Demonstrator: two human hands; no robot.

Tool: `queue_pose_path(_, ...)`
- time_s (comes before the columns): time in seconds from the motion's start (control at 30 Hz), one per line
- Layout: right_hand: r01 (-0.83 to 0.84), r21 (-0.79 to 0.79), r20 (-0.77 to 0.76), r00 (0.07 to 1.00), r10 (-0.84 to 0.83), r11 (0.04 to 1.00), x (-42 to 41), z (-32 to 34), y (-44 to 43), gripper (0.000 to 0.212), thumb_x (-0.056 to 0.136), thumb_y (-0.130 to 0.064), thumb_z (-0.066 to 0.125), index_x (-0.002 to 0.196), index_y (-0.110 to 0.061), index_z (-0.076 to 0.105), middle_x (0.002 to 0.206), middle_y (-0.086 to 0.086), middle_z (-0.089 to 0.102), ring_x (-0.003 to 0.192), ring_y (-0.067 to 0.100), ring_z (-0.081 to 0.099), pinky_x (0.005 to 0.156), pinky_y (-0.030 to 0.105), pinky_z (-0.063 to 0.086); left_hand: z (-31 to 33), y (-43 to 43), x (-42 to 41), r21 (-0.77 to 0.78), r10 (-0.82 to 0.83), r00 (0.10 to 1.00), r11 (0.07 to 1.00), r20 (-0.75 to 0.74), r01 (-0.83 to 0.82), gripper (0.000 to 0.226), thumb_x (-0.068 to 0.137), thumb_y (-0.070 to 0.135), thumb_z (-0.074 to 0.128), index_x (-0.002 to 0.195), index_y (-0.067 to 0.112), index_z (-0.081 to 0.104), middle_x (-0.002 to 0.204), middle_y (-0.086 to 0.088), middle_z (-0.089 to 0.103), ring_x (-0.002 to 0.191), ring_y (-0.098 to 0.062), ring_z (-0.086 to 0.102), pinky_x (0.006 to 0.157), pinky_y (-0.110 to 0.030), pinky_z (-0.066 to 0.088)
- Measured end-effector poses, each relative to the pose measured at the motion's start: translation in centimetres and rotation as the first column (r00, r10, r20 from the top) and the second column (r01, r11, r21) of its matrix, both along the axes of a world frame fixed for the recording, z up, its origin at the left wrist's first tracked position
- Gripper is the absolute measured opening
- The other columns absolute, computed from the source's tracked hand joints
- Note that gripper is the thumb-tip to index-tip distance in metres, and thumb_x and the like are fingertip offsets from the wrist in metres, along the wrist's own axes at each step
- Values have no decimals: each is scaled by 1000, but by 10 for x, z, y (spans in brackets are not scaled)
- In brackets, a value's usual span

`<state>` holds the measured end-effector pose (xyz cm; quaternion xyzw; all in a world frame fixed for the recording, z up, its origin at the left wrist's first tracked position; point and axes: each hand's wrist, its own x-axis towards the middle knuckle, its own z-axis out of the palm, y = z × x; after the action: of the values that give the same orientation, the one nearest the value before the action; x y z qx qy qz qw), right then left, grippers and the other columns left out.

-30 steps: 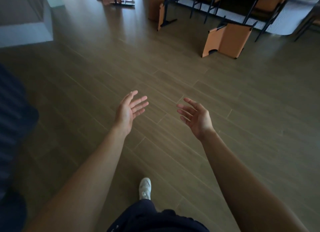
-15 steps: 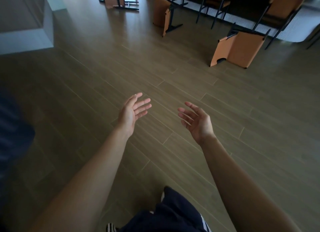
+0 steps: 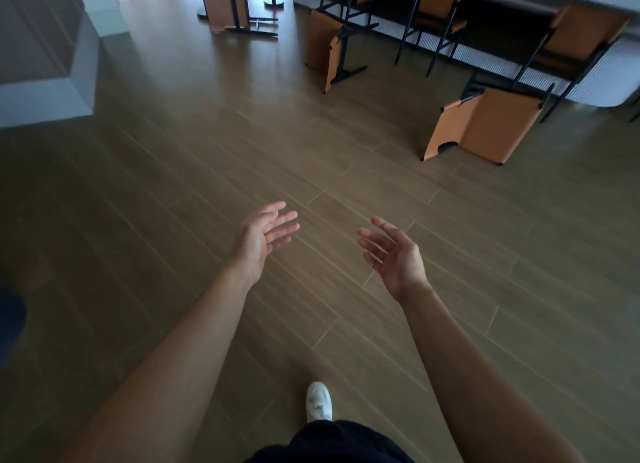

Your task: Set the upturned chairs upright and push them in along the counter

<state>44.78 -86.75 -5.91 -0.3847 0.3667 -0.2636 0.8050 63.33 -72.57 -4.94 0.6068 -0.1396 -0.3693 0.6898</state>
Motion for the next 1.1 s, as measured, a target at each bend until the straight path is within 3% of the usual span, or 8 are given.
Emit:
queue_pose_path(0.6,41,4,16,999,-41,999,139,-9,-214,26,99,-24,47,119,-17,62,98,7,74,90,19,68,76,30,47,-4,-224,136,-30,-38,999,999,-16,37,33,101,12,37,129,10,55,115,-8,69,99,-22,70,84,-33,53)
queue_pose_path(1.1,237,39,28,971,-238,971,270,-3,-393,26,99,-23,48,119,-17,63,96,5,74,87,17,69,76,29,48,10,-437,286,-24,-207,978,978,-6,206,28,100,11,37,115,13,60,112,-8,70,97,-23,69,89,-37,51)
